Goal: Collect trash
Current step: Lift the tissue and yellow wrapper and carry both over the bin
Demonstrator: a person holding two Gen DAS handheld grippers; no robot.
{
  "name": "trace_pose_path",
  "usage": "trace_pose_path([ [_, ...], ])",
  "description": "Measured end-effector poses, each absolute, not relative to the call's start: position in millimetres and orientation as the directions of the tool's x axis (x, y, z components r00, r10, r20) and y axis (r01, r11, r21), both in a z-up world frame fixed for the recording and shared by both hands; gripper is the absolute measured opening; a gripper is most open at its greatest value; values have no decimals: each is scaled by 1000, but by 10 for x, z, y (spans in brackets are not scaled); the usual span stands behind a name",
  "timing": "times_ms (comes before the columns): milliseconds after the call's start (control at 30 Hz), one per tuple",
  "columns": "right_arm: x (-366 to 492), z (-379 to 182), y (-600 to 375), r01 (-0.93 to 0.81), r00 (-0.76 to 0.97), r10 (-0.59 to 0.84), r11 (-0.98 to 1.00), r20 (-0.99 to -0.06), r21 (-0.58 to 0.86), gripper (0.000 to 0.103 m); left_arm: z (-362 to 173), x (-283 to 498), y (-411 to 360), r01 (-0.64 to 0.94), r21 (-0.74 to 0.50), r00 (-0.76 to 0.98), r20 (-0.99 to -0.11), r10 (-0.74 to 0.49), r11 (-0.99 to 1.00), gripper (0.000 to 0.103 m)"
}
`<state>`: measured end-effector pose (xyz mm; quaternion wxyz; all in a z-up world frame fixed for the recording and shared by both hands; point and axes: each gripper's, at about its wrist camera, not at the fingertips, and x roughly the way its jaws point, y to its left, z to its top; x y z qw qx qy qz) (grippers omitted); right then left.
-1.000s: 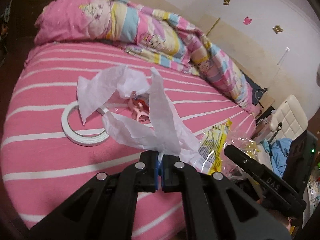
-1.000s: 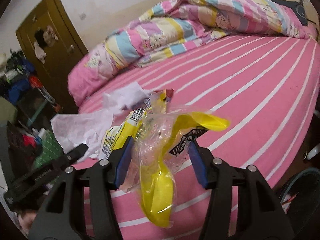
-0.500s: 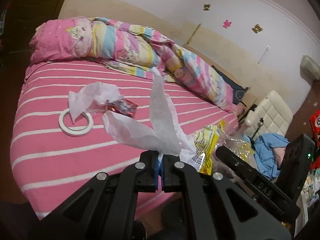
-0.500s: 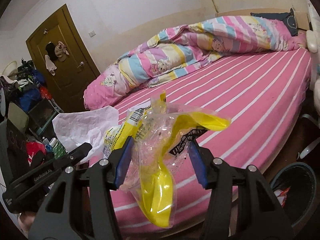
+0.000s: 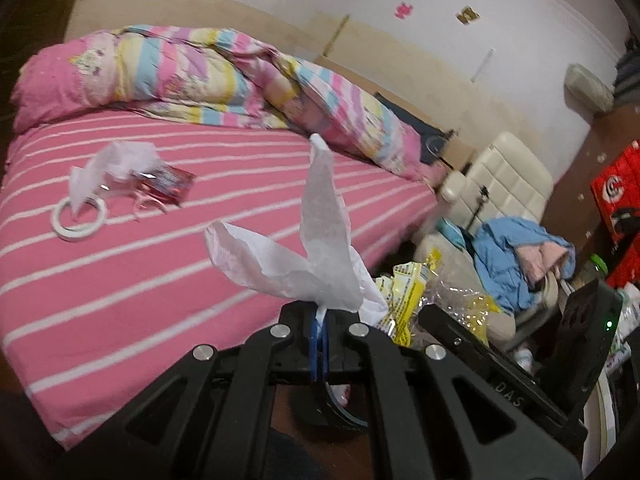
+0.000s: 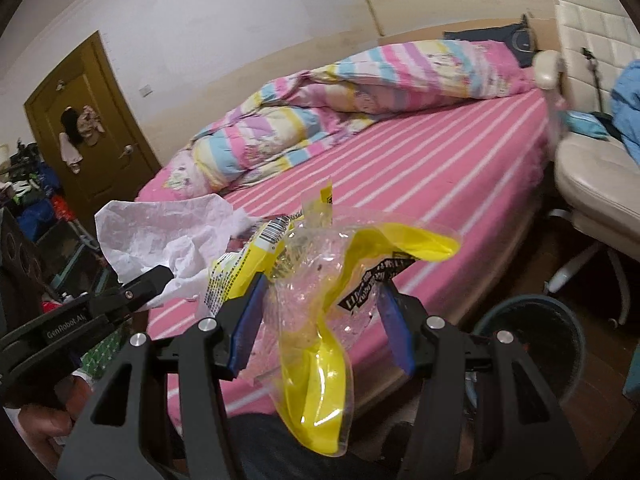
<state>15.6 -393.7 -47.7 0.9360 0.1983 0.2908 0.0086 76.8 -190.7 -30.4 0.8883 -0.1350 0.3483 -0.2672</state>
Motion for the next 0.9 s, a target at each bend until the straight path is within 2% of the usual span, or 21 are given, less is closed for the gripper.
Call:
trace_pose_path([
  [400, -255, -824, -4817, 274, 804, -4, 890, -594, 365, 56, -822, 682, -2889, 492, -422, 442, -632, -636, 762, 1],
  [900, -540, -1690, -5696, 478, 695, -85, 797, -714, 370, 56, -1696, 908, -3899, 524, -465, 217, -738, -639, 714, 1],
])
